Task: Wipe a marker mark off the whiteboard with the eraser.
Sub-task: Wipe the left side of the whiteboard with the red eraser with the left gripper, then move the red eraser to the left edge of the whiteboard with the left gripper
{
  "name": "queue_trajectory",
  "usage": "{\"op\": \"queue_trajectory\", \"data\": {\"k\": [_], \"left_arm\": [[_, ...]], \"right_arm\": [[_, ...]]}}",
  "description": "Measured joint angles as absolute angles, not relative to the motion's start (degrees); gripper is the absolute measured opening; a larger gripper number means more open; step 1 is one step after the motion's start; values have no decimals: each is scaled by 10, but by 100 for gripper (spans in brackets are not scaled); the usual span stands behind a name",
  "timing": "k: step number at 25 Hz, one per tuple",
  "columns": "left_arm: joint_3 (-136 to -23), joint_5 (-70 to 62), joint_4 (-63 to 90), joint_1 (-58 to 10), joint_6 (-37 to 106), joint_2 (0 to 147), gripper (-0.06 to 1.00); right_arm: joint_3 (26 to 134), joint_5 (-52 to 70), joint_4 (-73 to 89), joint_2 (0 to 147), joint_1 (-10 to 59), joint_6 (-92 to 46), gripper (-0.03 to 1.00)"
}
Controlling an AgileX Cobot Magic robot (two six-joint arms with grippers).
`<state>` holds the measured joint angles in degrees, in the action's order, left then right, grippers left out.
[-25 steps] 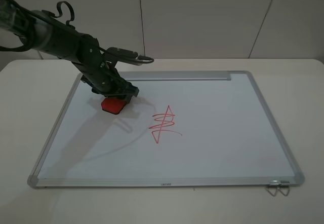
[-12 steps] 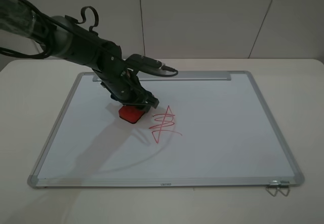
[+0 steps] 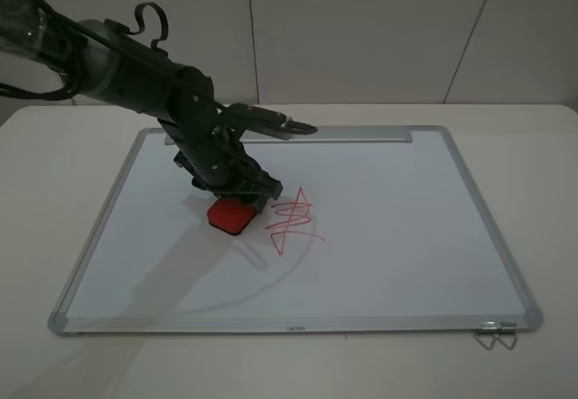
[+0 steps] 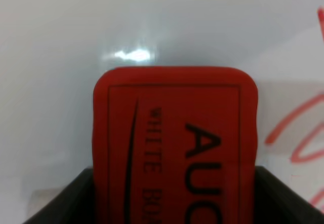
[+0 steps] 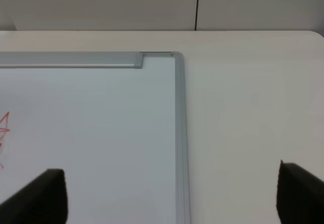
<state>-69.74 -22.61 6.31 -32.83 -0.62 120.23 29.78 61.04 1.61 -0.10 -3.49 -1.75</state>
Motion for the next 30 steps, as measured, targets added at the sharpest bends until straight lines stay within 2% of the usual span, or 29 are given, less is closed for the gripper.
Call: {"op": "queue_trajectory", "data": {"k": [10,16,22,30], "left_arm": [[-685,-327,71,-246,-67,1062,57],[-650,-387,35,-232,-132,1044,57],[-530,-324,-30,-232,-243,1002,57],[-417,-250,-35,-232,-274,983,57]], "right_arm": [[298,610,16,-1,-35,-17,71],[298,610,16,-1,-35,-17,71],[298,610,16,-1,-35,-17,71],[298,610,16,-1,-35,-17,71]]}}
